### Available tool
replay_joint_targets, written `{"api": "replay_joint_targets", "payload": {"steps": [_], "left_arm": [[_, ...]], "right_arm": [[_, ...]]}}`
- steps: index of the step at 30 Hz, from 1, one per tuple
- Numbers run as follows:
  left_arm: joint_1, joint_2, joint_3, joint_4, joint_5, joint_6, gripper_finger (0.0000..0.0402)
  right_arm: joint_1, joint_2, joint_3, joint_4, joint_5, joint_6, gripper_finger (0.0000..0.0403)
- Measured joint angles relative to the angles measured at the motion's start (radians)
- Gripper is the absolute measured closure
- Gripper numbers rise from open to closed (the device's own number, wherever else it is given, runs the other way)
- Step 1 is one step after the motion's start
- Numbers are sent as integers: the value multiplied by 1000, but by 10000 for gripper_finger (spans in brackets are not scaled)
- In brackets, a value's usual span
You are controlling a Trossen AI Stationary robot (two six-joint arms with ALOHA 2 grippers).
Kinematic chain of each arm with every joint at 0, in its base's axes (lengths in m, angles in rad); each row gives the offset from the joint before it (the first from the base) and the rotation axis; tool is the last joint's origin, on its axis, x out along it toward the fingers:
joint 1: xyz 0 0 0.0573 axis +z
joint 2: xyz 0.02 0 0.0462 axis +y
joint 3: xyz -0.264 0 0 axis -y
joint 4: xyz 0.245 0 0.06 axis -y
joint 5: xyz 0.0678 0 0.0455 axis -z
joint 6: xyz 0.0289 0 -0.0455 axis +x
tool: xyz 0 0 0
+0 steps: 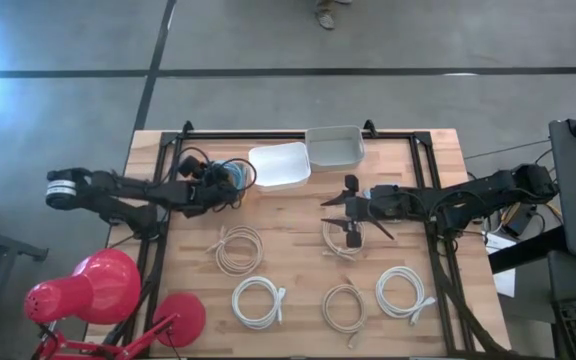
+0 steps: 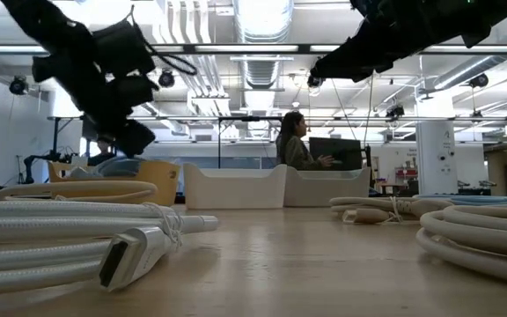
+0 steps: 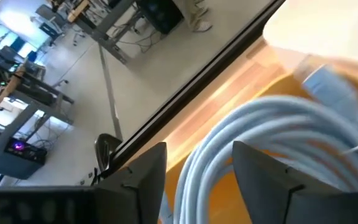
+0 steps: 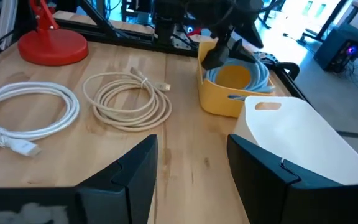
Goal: Sort HDMI cables
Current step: Put the left blue HDMI cable into the orange bin, then put the blue HDMI cable into the orange bin
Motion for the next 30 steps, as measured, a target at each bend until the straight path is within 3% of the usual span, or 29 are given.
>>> {"api": "replay_joint_targets", "payload": {"steps": [5, 11, 20, 30], "left_arm": [[-1, 0, 95, -76, 53, 0, 205], [-6, -1, 172, -91, 103, 1, 206], [-8, 0, 172, -97, 131, -10, 206], [-9, 0, 172, -94, 150, -10, 206]], "right_arm": [[0, 0, 0, -45, 78, 36, 216], [-15, 0, -1, -258, 210, 195, 216], [-107, -6, -2, -696, 212, 655, 216], [-109, -8, -2, -1006, 174, 997, 216]]}}
